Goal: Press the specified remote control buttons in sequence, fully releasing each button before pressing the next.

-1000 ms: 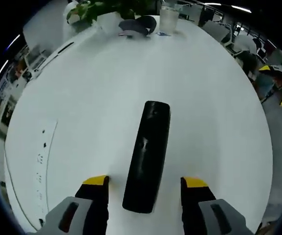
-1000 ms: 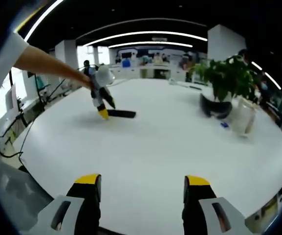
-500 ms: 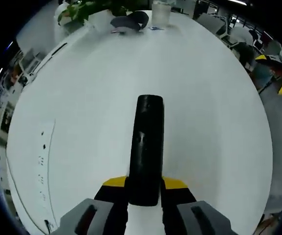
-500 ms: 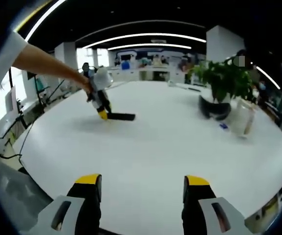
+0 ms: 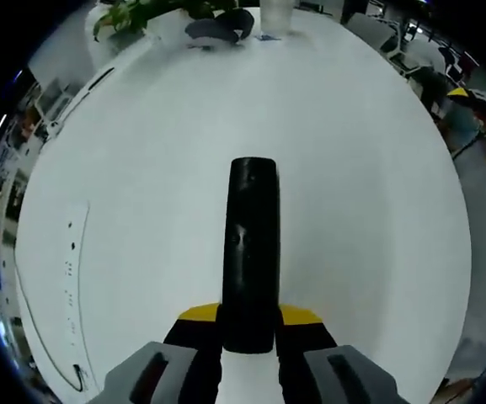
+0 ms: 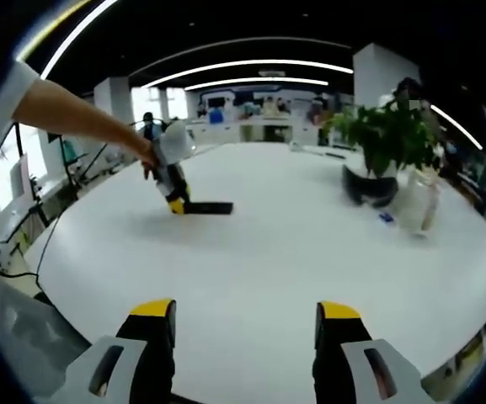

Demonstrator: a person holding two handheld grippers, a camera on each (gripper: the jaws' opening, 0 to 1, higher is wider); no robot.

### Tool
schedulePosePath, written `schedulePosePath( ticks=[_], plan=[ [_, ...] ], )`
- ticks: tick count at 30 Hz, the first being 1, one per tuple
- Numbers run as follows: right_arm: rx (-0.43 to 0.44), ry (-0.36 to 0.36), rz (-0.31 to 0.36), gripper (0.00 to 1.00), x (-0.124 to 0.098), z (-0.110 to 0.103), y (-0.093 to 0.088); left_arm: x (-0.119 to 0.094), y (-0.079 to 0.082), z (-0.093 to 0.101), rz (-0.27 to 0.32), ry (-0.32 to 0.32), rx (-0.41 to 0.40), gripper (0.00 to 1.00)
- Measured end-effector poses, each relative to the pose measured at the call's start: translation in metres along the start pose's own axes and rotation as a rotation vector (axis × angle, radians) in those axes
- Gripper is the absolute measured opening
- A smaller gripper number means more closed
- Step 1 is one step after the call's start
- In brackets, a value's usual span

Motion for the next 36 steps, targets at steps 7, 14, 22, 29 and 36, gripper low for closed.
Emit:
schedulePosePath(
  ticks=[7, 14, 22, 29, 36],
  plan=[
    [0.013, 0.005, 0.017, 0.65, -0.001, 0.001, 0.001, -0.001, -0.002, 0.017, -0.032, 0.007, -0.002, 0.23],
    [0.029, 0.006, 0.033, 0.65, -0.002, 0.002, 0.002, -0.002, -0.009, 0.033, -0.022, 0.013, -0.031, 0.23],
    [0.026, 0.024, 0.045, 0.63, -0.003, 0.0, 0.003, -0.002, -0.014, 0.055, -0.028, 0.015, -0.038, 0.23],
    [0.039, 0.028, 0.058, 0.62, -0.004, 0.0, 0.003, -0.002, -0.016, 0.075, -0.065, 0.022, -0.044, 0.23],
    [0.048, 0.027, 0.071, 0.59, -0.006, 0.001, 0.004, -0.004, -0.02, 0.087, -0.067, 0.027, -0.046, 0.23]
  ],
)
Point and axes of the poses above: the point that each gripper's makers call its tool centre point, and the gripper's own axes: x roughly forward along the fingers, z roughly to its right, y roughly out of its top, the point moved 9 cm from there along -x, roughly backward along the fingers, and after that the axes turned 14 degrees about -x, right-handed, at the moved point
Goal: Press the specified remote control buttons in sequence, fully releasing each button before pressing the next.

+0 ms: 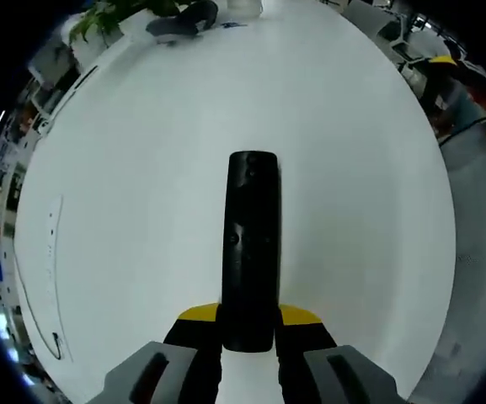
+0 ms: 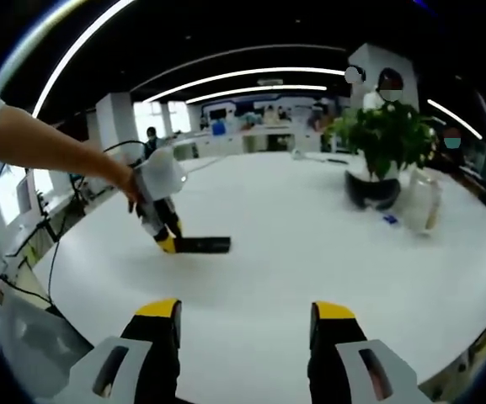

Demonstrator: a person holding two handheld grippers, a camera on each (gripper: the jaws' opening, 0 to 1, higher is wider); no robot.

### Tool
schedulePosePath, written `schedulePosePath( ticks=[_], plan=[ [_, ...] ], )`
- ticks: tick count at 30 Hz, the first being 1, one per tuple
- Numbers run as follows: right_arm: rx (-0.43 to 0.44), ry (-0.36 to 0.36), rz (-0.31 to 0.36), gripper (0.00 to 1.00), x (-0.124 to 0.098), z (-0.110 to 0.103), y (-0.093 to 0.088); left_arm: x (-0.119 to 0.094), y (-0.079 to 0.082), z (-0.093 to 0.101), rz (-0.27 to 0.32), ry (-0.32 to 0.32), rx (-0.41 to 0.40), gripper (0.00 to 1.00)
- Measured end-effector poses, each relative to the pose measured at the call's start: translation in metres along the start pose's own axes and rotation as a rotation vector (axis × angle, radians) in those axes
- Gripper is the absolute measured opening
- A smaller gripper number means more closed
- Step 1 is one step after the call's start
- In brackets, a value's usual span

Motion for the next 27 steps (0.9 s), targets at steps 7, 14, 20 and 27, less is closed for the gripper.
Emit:
schedulePosePath(
  ticks=[7, 14, 20, 27],
  plan=[
    [0.004, 0.006, -0.003, 0.56, 0.0, 0.0, 0.0, -0.001, -0.008, 0.021, -0.005, -0.002, 0.013, 0.23],
    [0.008, 0.014, 0.012, 0.53, -0.002, -0.001, 0.001, -0.002, -0.015, 0.031, 0.032, -0.009, -0.017, 0.23],
    [0.016, 0.028, 0.018, 0.51, -0.002, -0.002, 0.001, -0.002, -0.021, 0.048, 0.036, -0.006, -0.024, 0.23],
    [0.01, 0.008, 0.003, 0.46, -0.001, -0.003, 0.001, -0.004, -0.026, 0.061, 0.048, -0.008, -0.029, 0.23]
  ],
)
Point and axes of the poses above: the point that each gripper's makers call its tool centre point, and the gripper's own axes: x roughly forward along the fingers, z roughly to its right, y roughly out of its top, the point moved 9 cm from there along -x, roughly backward along the fingers, and after that the axes turned 14 degrees about -x, right-handed, at the moved point
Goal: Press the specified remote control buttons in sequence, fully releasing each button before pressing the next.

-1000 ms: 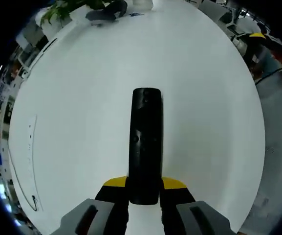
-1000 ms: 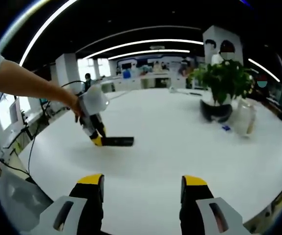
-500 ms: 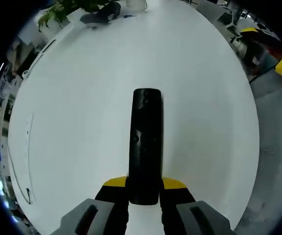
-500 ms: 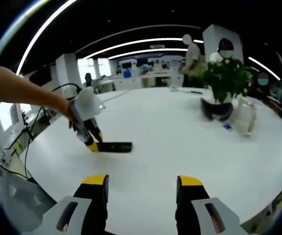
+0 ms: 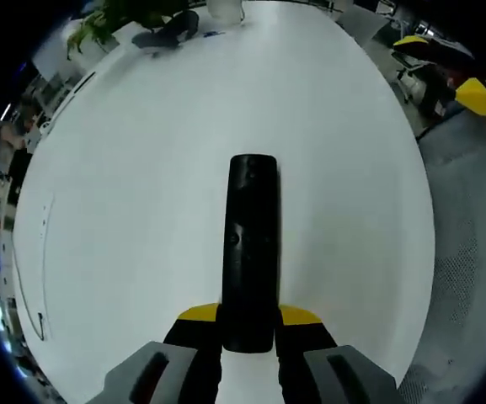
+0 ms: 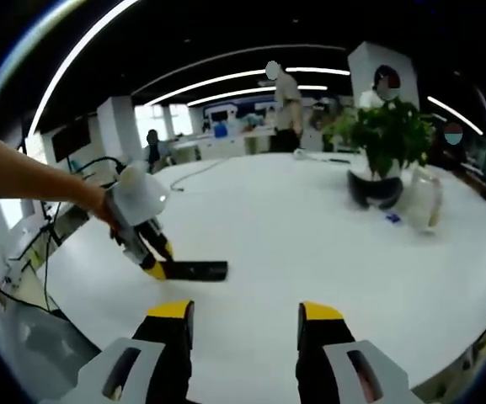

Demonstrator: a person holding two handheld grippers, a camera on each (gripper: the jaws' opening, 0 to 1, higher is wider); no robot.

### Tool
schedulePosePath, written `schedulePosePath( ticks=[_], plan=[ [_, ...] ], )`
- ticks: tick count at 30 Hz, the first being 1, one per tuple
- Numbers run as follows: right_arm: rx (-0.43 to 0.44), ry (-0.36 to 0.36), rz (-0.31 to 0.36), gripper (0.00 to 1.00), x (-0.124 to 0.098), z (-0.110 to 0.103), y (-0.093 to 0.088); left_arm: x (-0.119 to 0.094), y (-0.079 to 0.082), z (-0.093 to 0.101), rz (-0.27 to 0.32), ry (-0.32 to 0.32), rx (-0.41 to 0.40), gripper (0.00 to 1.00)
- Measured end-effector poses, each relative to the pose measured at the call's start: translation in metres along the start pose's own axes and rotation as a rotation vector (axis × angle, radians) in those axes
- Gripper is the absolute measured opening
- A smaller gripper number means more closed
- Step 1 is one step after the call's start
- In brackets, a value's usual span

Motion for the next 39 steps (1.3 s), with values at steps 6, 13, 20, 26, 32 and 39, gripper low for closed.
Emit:
schedulePosePath(
  ticks=[6, 13, 20, 26, 32, 39],
  plan=[
    [0.003, 0.006, -0.004, 0.42, 0.0, 0.0, -0.001, 0.0, -0.002, 0.01, 0.005, -0.004, -0.013, 0.23],
    [0.015, 0.022, -0.019, 0.34, 0.0, -0.002, -0.001, 0.0, -0.007, 0.024, 0.005, 0.0, -0.028, 0.23],
    [0.007, 0.053, -0.04, 0.21, 0.001, -0.005, -0.003, -0.001, -0.013, 0.041, 0.023, -0.002, -0.038, 0.23],
    [-0.003, 0.08, -0.064, 0.11, 0.001, -0.008, -0.005, -0.002, -0.018, 0.054, 0.034, 0.0, -0.049, 0.23],
    [-0.051, 0.108, -0.126, 0.0, 0.003, -0.013, -0.008, -0.002, -0.022, 0.066, 0.04, 0.0, -0.059, 0.23],
    [-0.03, 0.123, -0.138, 0.0, 0.002, -0.013, -0.009, -0.004, -0.028, 0.083, 0.052, 0.0, -0.066, 0.23]
  ],
)
Point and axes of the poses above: the point that each gripper's makers call its tool centre point, and the gripper's own axes: x roughly forward along the fingers, z roughly to its right, y roughly out of its top, the point moved 9 cm from there along -x, roughly backward along the fingers, and after that the axes turned 14 degrees about -x, right-handed, at the moved point
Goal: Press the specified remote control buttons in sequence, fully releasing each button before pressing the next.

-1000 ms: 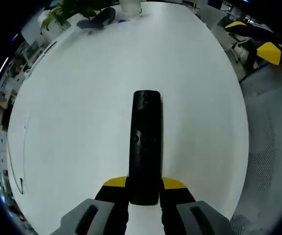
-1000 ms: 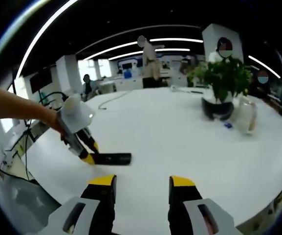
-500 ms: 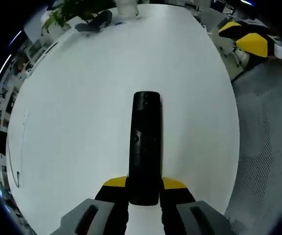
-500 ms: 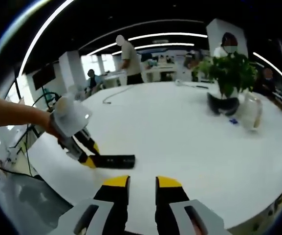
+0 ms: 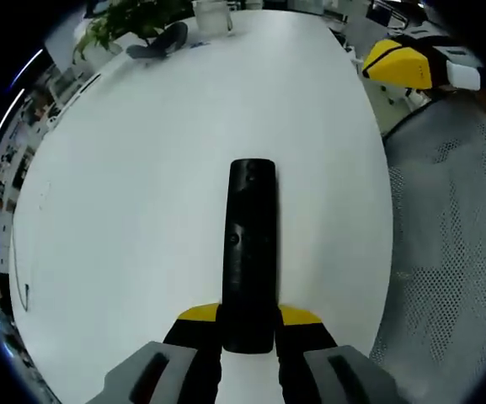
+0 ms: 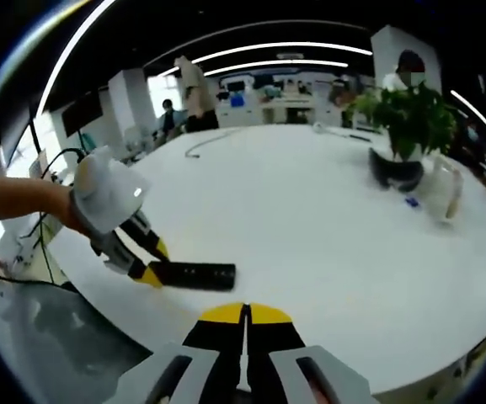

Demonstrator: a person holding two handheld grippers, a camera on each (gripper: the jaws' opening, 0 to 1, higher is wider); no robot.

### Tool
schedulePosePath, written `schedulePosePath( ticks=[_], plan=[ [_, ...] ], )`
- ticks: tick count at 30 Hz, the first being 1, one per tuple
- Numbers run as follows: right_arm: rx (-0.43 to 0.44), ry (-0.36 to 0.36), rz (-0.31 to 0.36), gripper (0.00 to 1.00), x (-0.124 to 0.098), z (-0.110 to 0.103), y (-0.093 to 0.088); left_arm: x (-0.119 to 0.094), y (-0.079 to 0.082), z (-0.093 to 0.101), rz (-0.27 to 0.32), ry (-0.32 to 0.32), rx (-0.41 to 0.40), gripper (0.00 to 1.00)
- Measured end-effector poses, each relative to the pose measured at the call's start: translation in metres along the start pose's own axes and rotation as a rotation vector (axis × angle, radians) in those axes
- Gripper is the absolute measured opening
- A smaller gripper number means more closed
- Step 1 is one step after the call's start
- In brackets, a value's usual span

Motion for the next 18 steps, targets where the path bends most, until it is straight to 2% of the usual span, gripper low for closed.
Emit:
schedulePosePath(
  ticks=[5, 12, 14, 17, 18],
  plan=[
    [0.027, 0.02, -0.01, 0.0, -0.001, 0.001, 0.0, -0.001, -0.003, 0.008, 0.01, -0.005, 0.001, 0.23],
    [0.089, 0.084, -0.021, 0.0, -0.001, -0.001, 0.0, -0.002, -0.008, 0.024, 0.007, -0.002, 0.0, 0.23],
    [0.087, 0.099, -0.039, 0.0, 0.002, -0.003, -0.001, -0.002, -0.009, 0.027, 0.011, -0.002, -0.006, 0.23],
    [0.088, 0.156, -0.106, 0.0, 0.003, -0.012, -0.002, -0.002, -0.011, 0.032, 0.015, 0.001, -0.018, 0.23],
    [0.077, 0.145, -0.089, 0.0, 0.004, -0.013, -0.001, -0.002, -0.012, 0.033, 0.02, 0.002, -0.027, 0.23]
  ],
)
Point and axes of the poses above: the point that each gripper's makers call its tool centre point, and the gripper's own axes: x roughly forward along the fingers, z roughly to its right, y roughly out of its top, the point moved 9 cm from there along -x, roughly backward along the fingers, and after that the axes turned 14 degrees about -x, right-handed, at the moved point
